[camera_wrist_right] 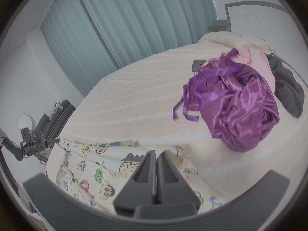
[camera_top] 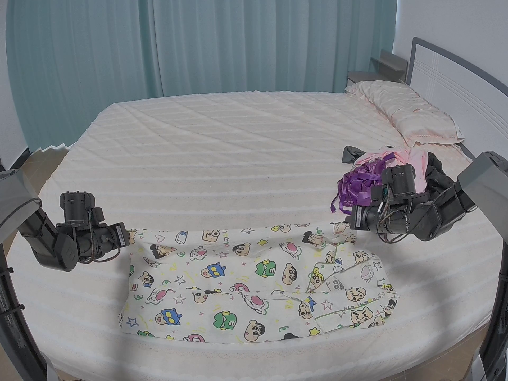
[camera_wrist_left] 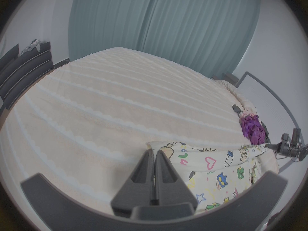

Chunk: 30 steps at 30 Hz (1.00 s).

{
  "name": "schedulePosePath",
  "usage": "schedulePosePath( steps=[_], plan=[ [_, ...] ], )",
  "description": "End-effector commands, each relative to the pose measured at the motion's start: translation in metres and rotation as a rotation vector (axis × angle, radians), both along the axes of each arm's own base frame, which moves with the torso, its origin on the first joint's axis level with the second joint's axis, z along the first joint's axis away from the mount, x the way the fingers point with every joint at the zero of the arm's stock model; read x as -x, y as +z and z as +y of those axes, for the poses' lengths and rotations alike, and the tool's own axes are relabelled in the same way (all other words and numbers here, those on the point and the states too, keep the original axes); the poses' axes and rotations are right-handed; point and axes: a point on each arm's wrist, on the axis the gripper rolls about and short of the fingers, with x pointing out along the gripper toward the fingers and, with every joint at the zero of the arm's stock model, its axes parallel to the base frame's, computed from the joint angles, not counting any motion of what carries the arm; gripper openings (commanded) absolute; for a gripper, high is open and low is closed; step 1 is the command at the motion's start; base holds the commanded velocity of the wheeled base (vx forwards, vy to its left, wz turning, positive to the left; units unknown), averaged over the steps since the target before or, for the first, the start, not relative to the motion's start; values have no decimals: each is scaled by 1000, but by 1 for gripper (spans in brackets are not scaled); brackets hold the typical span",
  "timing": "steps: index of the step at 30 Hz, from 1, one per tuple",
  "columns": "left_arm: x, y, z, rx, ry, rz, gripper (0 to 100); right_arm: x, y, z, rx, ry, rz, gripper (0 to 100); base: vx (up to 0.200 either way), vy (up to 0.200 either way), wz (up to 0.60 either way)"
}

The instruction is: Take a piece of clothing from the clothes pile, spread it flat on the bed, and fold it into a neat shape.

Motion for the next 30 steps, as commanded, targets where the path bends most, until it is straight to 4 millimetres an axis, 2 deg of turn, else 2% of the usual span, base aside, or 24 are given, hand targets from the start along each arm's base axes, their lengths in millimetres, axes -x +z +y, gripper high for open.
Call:
schedulePosePath(
  steps=[1,8,20,30],
  plan=[
    [17,-6,-2,-33,-26,25,0,24,2,-5,3,12,22,0,0,0,0],
    [33,-17,-4,-42,-36,50,0,55,-18,-8,9,24,47,0,0,0,0],
    [59,-40,-6,-77,-72,104,0,93,-49,-6,28,60,117,0,0,0,0],
    [74,-71,-8,-97,-98,156,0,102,-67,-8,27,55,150,0,0,0,0]
  ],
)
